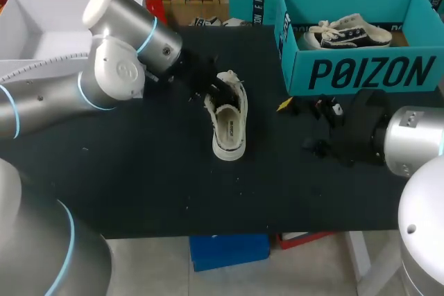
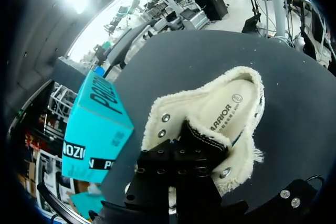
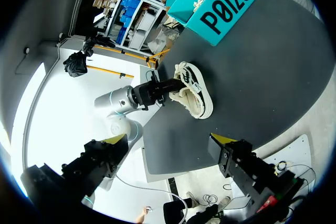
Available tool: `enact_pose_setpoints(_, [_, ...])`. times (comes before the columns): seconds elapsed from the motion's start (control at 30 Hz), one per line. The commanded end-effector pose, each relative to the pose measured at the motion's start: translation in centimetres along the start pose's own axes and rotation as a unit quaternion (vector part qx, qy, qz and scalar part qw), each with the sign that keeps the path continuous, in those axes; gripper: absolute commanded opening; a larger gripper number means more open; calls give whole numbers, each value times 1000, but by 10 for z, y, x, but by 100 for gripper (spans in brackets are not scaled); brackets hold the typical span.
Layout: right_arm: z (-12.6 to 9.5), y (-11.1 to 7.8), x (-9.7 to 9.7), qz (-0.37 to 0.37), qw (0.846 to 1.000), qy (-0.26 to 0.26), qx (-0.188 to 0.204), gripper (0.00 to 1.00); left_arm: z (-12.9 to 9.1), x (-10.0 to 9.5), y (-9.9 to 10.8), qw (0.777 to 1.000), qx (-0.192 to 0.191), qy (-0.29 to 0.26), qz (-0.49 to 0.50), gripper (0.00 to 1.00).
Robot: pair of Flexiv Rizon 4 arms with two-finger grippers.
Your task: Take the shoe out of the shoebox, open the shoe tongue, remove and reinsert the insole, then place the shoe into the shoebox
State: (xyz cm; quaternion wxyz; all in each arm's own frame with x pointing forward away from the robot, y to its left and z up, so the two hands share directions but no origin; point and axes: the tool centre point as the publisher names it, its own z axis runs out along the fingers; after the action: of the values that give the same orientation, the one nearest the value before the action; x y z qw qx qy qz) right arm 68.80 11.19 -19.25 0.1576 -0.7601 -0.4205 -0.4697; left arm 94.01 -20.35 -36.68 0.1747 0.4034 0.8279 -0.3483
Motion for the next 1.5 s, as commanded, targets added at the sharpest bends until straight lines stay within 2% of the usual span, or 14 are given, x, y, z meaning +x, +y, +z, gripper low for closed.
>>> enact_pose_setpoints(0.03, [-4,1,-7,6,999,8,37,100,-21,-6,-7,1000,-9,0,11,0])
enact_pose_setpoints(0.23, [-4,1,-7,6,999,8,37,100,-50,-14,-17,999,-24,20,34,0])
enact_pose_setpoints(0.43, [-4,1,-7,6,999,8,37,100,-75,-3,-24,996,-43,57,50,0])
enact_pose_setpoints(0.53, [-4,1,-7,6,999,8,37,100,-85,6,-25,994,-57,75,60,16])
enact_pose_setpoints(0.63, [-4,1,-7,6,999,8,37,100,-93,12,-25,991,-68,88,71,20])
enact_pose_setpoints(0.7, [-4,1,-7,6,999,8,37,100,-98,17,-24,989,-76,100,83,28])
enact_pose_setpoints(0.9, [-4,1,-7,6,999,8,37,100,-105,25,-23,982,-90,118,117,30])
enact_pose_setpoints(1.0, [-4,1,-7,6,999,8,37,100,-106,29,-22,971,-106,147,156,31])
enact_pose_setpoints(1.17, [-4,1,-7,6,999,8,37,100,-104,36,-19,963,-110,168,182,33])
enact_pose_setpoints(1.5, [-4,1,-7,6,999,8,37,100,-102,37,-16,959,-102,163,207,34])
